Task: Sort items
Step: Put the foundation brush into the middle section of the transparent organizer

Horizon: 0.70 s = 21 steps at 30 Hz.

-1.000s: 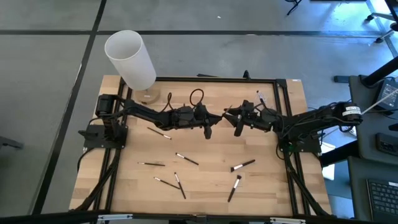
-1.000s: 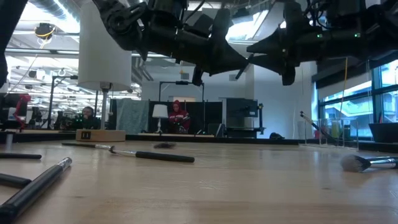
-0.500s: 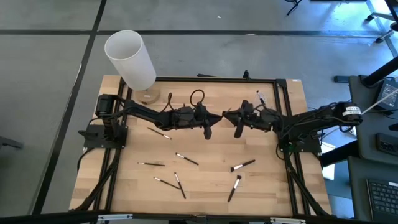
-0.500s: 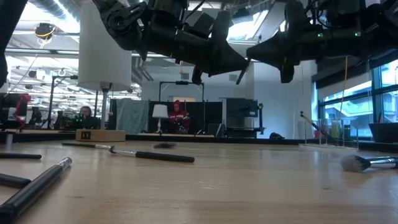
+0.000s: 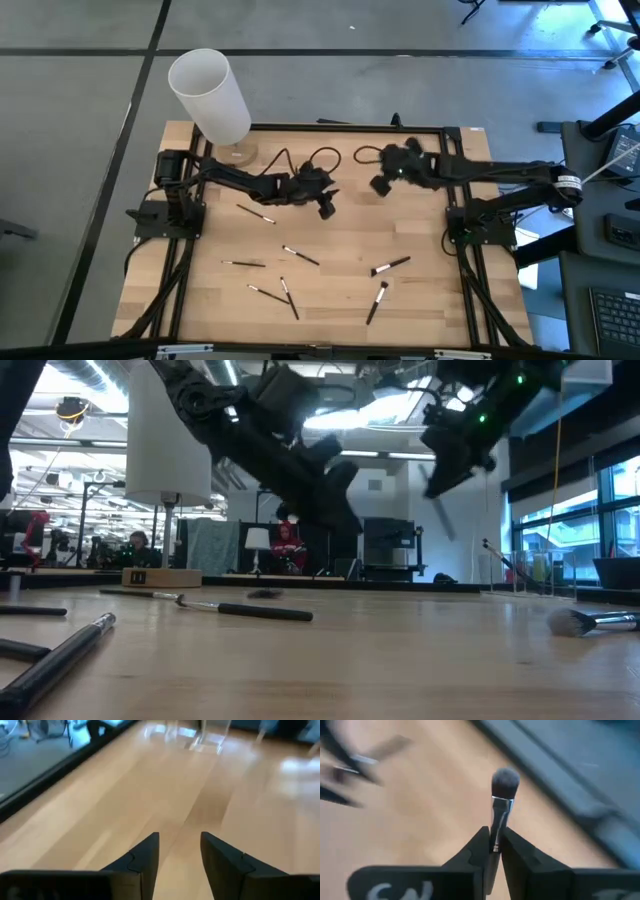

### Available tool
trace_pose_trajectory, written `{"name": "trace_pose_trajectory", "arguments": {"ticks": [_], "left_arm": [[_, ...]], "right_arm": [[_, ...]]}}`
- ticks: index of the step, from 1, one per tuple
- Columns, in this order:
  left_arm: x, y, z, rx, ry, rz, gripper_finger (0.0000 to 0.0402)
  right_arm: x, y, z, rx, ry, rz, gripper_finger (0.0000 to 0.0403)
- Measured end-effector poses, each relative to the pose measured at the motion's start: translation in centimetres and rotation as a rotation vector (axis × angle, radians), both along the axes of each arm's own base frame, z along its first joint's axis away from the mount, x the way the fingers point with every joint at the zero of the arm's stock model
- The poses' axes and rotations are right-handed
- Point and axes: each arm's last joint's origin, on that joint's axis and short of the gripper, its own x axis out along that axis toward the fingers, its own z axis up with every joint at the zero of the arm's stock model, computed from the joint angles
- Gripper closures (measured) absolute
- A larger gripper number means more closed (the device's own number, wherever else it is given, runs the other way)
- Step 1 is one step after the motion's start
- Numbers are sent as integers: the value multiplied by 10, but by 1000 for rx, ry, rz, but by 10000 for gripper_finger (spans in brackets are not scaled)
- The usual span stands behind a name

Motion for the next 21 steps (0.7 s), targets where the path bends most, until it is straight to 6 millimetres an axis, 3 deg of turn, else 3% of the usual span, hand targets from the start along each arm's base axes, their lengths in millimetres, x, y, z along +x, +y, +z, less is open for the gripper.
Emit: {"name": "trace_pose_trajectory", "arguments": {"ticks": [4,7,21], "left_arm": [[-3,3,-8,-5,65,9,262],[-2,3,-14,-7,85,8,264],[-4,1,-17,7,129,-9,261]], "right_arm": [[-17,-14,25,-27,118,-182,368],[-27,-27,28,-10,150,-259,369],[-61,-53,-28,74,314,-456,357]]}}
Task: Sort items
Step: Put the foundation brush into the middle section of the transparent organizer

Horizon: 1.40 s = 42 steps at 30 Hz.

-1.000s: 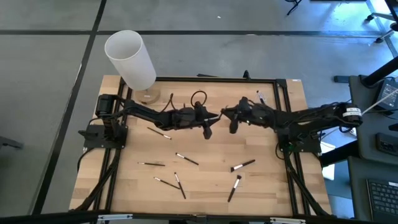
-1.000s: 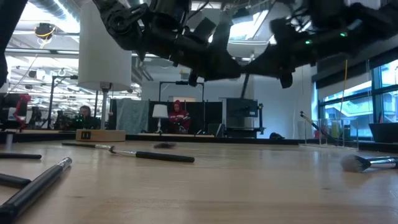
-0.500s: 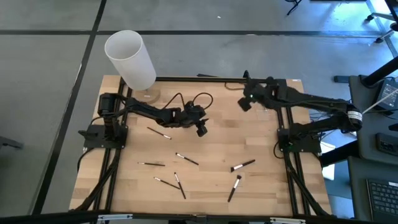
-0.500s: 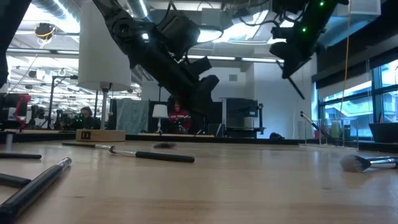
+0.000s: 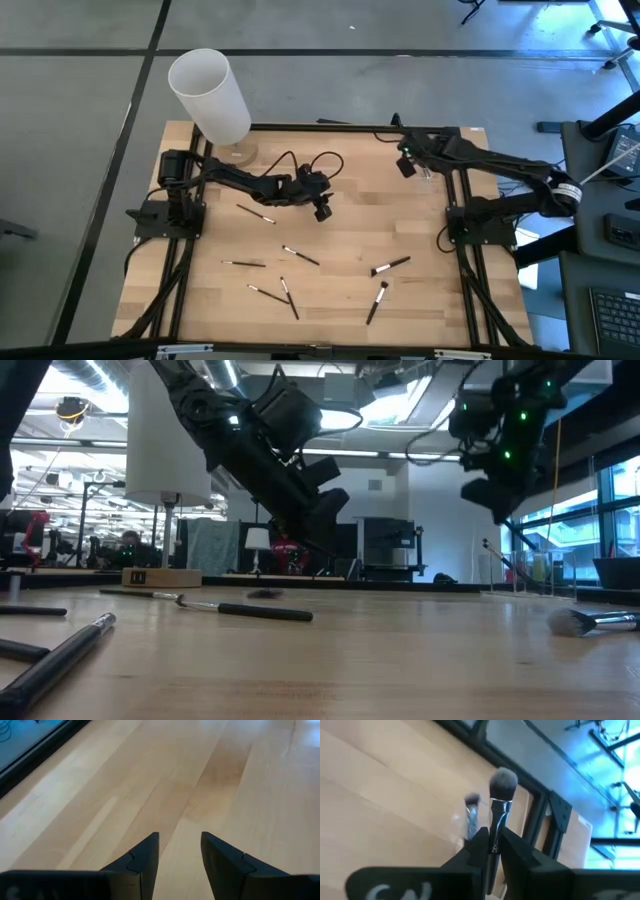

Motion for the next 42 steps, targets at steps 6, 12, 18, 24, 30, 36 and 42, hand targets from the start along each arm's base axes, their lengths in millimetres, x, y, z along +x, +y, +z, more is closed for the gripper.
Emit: {"name": "trace_pose_trajectory", "arguments": {"ticks": [6,12,18,24,30,36,42], "left_arm": [[0,0,0,8,2,7,260],[0,0,0,8,1,6,260],[0,0,0,8,1,7,260],[-1,0,-1,7,20,7,260],[-3,-5,-4,16,64,8,260],[-2,-17,-4,31,64,-9,261],[-5,-39,-7,34,76,48,261]], "right_arm": [[-9,-6,-18,42,-8,-38,335],[-9,-8,-22,44,-14,-15,298],[-4,-6,-10,44,-23,51,263],[10,29,15,117,-204,302,262],[23,73,23,288,-368,566,285],[45,120,14,376,-361,752,303],[62,159,5,427,-369,877,307]]}}
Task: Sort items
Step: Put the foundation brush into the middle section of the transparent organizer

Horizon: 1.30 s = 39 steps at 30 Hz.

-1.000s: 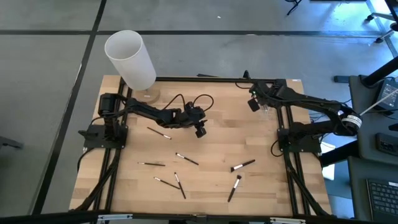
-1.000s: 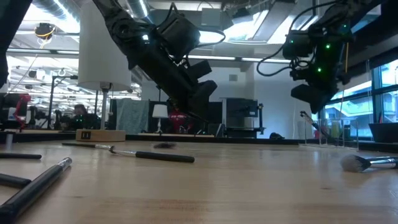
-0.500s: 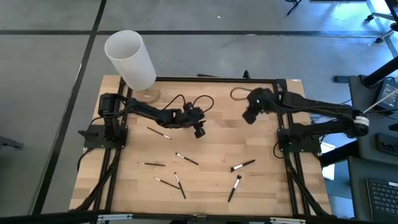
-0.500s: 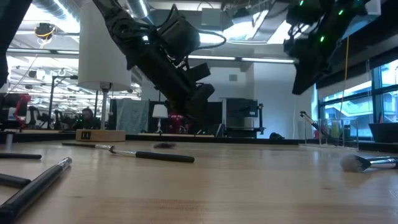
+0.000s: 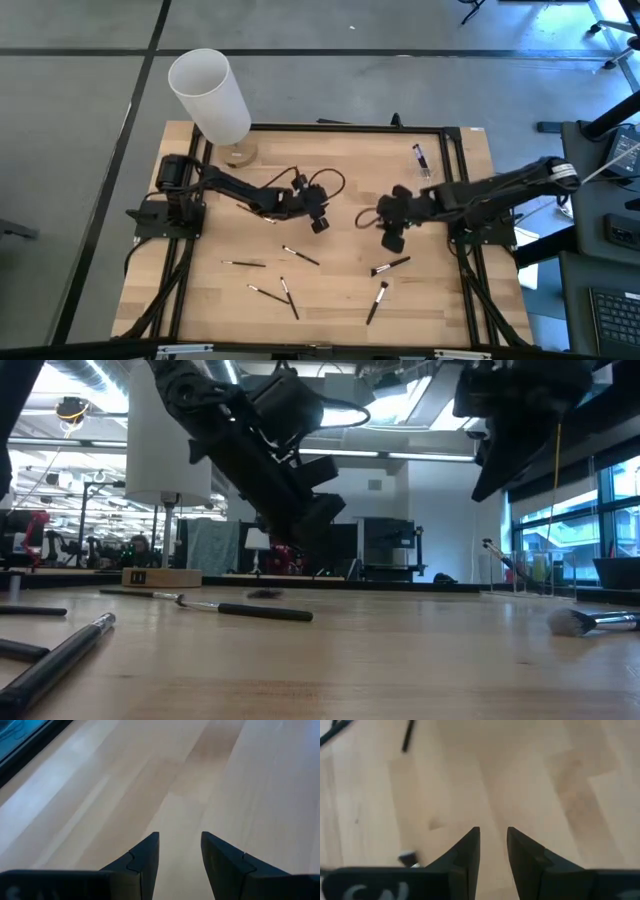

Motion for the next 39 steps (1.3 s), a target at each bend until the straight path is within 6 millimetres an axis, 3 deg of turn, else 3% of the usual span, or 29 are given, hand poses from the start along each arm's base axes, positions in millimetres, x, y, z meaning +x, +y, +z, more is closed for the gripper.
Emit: {"name": "trace_pose_trajectory", "arguments": {"ticks": [12,17,23,30,39], "left_arm": [[-10,-44,-6,-45,4,69,261],[-24,-52,-8,58,221,-62,261],[-49,-43,12,20,383,-72,261],[-75,-39,35,-136,519,-145,261],[-94,-40,34,-155,738,-260,261]], "right_arm": [[13,39,-23,18,87,75,307],[15,62,-35,29,73,10,307],[22,85,-38,-43,-63,16,307],[34,82,-33,-170,-203,2,307],[50,70,-38,-191,-236,-39,307]]}}
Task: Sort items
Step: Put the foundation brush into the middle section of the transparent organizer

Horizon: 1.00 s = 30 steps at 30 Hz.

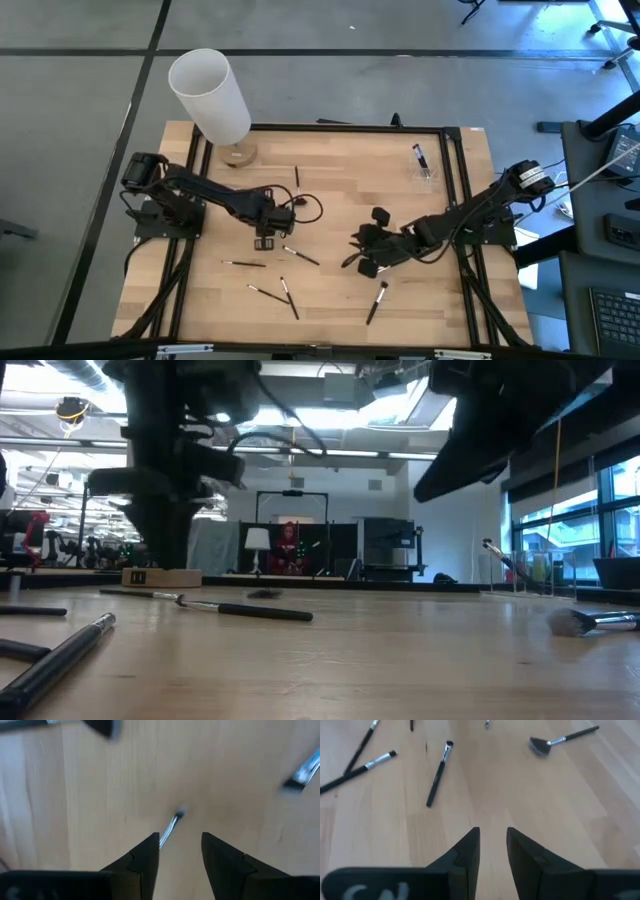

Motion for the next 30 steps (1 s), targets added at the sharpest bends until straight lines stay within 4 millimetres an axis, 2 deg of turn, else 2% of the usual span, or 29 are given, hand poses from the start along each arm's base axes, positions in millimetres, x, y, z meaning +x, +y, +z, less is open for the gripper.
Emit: {"name": "trace_pose_trajectory", "arguments": {"ticks": [5,9,14,20,24,30], "left_arm": [[-5,10,-1,-16,82,-45,261],[9,12,0,-98,-47,-67,261],[29,-5,6,-208,-259,-208,261],[35,-29,10,-198,-357,-345,261],[35,-42,1,-183,-326,-389,261],[39,-49,-27,-131,-229,-419,261]], "right_arm": [[3,1,-9,-9,25,-1,307],[4,2,-13,-5,43,11,307],[6,0,-15,8,58,17,307],[6,0,-15,14,60,15,307],[6,0,-15,16,57,15,307],[7,1,-14,15,49,20,307]]}}
